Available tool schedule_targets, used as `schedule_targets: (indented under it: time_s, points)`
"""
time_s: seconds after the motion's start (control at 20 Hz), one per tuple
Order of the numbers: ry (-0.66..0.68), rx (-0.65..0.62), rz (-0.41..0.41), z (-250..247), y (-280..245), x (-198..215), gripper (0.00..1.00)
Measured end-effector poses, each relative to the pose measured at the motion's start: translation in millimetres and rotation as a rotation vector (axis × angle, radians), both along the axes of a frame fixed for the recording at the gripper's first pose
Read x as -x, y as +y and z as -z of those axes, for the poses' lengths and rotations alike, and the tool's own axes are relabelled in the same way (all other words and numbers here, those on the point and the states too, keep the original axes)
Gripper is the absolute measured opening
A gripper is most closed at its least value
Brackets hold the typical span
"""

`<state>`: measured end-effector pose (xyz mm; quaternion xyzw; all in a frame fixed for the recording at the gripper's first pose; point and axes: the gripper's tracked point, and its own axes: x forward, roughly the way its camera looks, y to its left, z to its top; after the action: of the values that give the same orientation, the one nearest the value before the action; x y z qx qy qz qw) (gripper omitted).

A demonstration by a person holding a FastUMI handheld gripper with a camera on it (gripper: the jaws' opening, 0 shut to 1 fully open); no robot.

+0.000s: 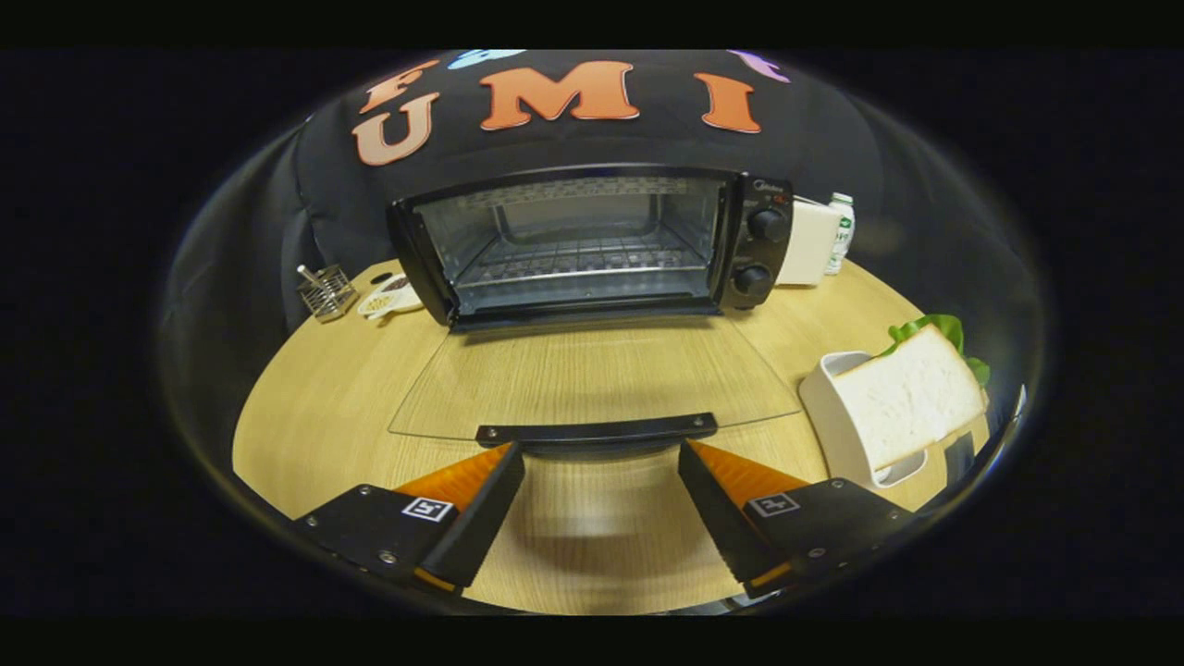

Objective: Open the toaster oven, put the food inside, and close the toaster oven door.

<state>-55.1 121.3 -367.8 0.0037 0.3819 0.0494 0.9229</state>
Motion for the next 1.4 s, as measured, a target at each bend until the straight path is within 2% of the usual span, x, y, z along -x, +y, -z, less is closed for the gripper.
schedule_targets:
  time_s: [0.35, 0.7, 0.85, 1.05, 1.4]
  points:
    - [-0.027, -0.019, 0.016, -45, -68, -5, 0.99]
    - [-0.015, -0.057, 0.1, -93, -173, -10, 0.99]
    - [0.008, -0.048, 0.11, -105, -216, -14, 0.99]
    - [0.055, -0.02, 0.113, -101, -261, -21, 0.99]
    - [0.255, -0.179, 0.069, -44, -252, -32, 0.99]
